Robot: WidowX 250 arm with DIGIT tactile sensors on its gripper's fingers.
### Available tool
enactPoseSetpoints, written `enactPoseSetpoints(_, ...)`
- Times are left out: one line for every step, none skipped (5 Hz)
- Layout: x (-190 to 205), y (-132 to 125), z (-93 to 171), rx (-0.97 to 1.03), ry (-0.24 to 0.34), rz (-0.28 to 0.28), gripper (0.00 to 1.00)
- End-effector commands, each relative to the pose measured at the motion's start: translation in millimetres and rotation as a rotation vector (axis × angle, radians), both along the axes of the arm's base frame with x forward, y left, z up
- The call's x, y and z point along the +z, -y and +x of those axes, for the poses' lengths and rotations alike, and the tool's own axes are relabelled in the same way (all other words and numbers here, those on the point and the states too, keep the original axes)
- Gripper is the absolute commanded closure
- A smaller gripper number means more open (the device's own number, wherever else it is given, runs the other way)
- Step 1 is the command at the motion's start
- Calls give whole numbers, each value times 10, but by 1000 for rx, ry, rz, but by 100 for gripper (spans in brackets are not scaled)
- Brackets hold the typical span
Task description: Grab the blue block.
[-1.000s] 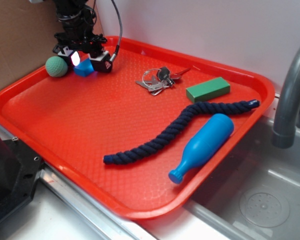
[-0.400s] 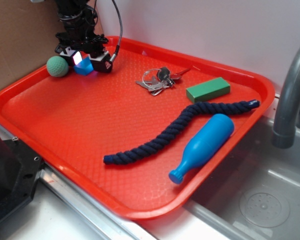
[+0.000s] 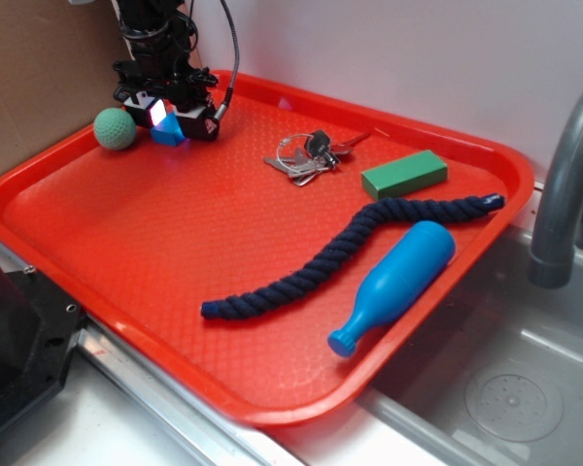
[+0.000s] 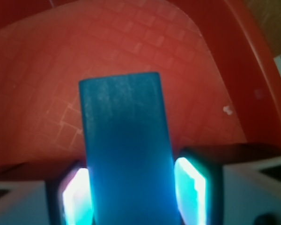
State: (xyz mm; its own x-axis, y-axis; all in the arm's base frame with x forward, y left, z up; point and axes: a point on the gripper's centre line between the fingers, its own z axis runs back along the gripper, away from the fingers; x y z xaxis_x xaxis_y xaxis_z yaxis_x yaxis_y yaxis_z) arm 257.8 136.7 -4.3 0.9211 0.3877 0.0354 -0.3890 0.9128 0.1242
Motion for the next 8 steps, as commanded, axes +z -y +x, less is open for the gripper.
enactPoseSetpoints(-362,69,-205,-7,-131,-40,100)
enactPoseSetpoints(-292,91,-219,-17,-126,-53,100)
enactPoseSetpoints(206,516,-371,-119,-97,-107,100)
enactPoseSetpoints(685,947,-661,-223,22,-159,100)
enactPoseSetpoints(1169,1159,-890,-290,112,-181,100)
enactPoseSetpoints(1657,1303,-978,-336,145,-160,100)
enactPoseSetpoints(2163,1275,-920,-336,110,-197,100)
enactPoseSetpoints(2314,1267,-822,-300,71,-186,100)
